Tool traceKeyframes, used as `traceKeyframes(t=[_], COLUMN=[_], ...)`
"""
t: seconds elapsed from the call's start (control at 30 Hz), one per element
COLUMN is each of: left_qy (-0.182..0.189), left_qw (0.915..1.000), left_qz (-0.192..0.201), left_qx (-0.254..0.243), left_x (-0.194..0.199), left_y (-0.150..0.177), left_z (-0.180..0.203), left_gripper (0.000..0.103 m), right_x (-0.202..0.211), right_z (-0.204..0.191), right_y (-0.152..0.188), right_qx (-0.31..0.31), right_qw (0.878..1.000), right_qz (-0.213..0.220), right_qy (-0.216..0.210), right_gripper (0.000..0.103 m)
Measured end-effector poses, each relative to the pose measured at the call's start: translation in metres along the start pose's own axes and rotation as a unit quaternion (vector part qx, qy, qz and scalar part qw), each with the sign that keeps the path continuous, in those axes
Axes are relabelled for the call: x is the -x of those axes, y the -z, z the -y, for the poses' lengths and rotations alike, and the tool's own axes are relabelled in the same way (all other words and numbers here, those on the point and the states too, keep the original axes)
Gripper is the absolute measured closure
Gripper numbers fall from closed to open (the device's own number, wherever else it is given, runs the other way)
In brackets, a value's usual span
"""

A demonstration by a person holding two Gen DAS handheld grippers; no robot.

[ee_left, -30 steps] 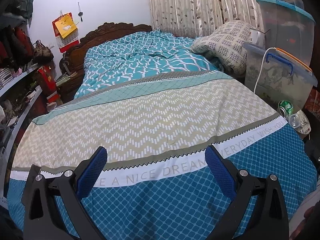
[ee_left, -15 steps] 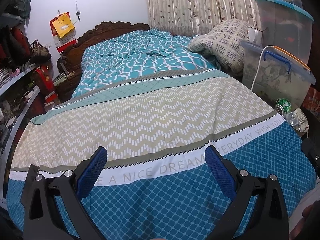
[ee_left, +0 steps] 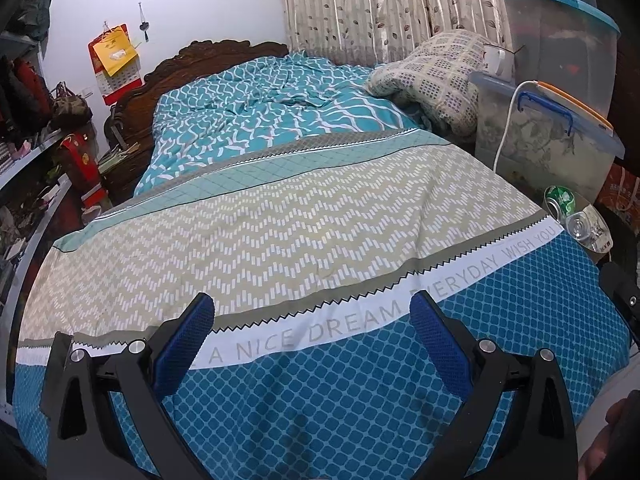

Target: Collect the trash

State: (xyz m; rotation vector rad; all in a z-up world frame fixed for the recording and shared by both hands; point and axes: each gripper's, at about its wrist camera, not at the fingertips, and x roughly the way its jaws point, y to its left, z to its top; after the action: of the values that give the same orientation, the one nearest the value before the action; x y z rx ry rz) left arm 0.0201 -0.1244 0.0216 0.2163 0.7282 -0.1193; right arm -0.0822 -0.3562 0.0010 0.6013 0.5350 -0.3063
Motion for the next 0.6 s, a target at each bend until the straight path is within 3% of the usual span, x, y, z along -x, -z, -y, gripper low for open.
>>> traceKeyframes(t=[0.6], left_qy=[0.003], left_qw=[1.0], left_qz=[-0.006], left_qx=[-0.006], left_x=[-0.0034], left_y=[0.0025], left_z=[0.0037], left_gripper=[0.009], right_x=[0.0], right_z=[0.0006], right_y=[-0.0006], right_qx=[0.001], right_qw=[1.0], right_qz=[0.001], right_qy=[0.0], right_gripper=[0.003])
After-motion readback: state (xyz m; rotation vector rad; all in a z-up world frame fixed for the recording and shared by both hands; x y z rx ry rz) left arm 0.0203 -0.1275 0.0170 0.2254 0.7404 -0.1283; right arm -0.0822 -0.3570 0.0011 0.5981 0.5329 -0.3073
